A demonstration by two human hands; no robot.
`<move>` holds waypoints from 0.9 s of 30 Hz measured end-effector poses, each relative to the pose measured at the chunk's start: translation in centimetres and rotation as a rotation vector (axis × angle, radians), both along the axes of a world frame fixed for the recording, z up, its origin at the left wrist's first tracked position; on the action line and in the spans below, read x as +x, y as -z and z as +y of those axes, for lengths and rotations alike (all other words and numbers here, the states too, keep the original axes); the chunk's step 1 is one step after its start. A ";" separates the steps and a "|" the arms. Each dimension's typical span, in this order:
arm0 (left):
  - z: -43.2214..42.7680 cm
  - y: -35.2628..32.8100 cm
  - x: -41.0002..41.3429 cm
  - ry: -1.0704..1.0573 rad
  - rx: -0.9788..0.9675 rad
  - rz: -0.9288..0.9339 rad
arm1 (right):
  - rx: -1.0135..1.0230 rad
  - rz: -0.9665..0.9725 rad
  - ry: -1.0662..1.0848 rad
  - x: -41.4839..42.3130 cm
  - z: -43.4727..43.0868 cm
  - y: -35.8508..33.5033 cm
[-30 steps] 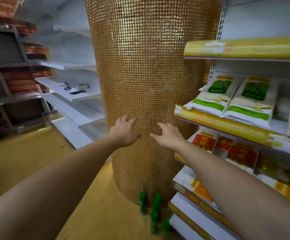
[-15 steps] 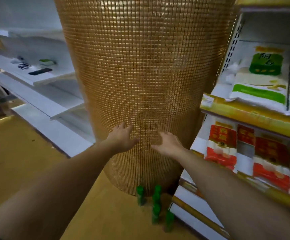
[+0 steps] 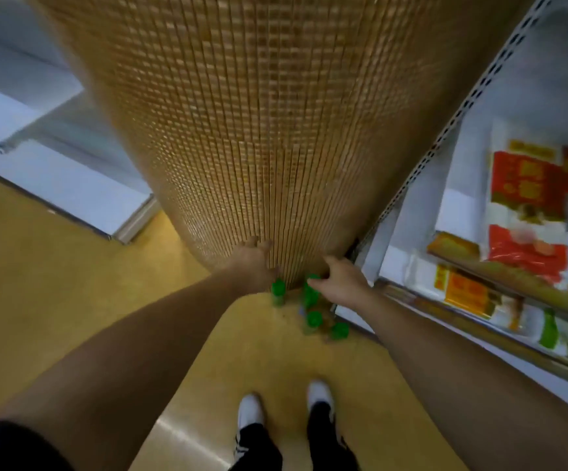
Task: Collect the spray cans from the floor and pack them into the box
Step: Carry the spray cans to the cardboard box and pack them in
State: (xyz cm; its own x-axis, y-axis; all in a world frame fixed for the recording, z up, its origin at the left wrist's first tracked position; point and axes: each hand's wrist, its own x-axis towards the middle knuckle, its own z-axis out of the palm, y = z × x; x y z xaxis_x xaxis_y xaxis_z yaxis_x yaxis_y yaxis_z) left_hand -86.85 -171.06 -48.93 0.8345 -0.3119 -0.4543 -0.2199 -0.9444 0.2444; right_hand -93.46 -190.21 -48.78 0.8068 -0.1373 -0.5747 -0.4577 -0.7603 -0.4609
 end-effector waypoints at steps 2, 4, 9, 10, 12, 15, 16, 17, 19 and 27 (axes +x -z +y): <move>-0.3 3.5 0.2 0.006 -0.001 0.068 | -0.017 0.074 -0.003 -0.3 -0.6 3.7; -0.7 7.6 0.5 -0.022 -0.029 0.108 | -0.018 0.140 -0.007 -0.4 -1.7 7.7; -2.9 20.1 -0.2 -0.203 -0.111 0.238 | -0.058 0.199 0.078 -1.2 -5.2 19.1; -3.4 22.8 -0.7 -0.248 -0.117 0.278 | -0.058 0.213 0.101 -1.4 -5.9 21.5; -4.6 27.9 -1.9 -0.320 -0.135 0.345 | -0.077 0.241 0.124 -1.9 -7.3 25.7; -5.9 35.2 -4.0 -0.364 -0.163 0.410 | -0.107 0.222 0.125 -3.0 -9.1 32.2; -6.1 37.3 -4.6 -0.362 -0.167 0.417 | -0.097 0.206 0.147 -3.6 -9.6 34.4; -6.3 39.3 -5.1 -0.359 -0.170 0.416 | -0.084 0.200 0.180 -4.2 -10.1 36.4; -6.7 42.7 -5.7 -0.356 -0.172 0.409 | -0.095 0.217 0.258 -5.3 -10.8 39.9; -10.3 53.6 -6.0 -0.363 -0.340 0.326 | -0.093 0.272 0.522 -9.0 -13.4 52.5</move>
State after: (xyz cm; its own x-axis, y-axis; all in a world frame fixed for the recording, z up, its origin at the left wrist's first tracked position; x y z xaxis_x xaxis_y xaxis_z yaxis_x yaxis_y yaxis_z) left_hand -92.82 -181.38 -102.57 0.7493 -0.2051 -0.6297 0.2398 -0.8022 0.5467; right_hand -102.49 -203.60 -101.32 0.4442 -0.5358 -0.7181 -0.8742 -0.4346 -0.2165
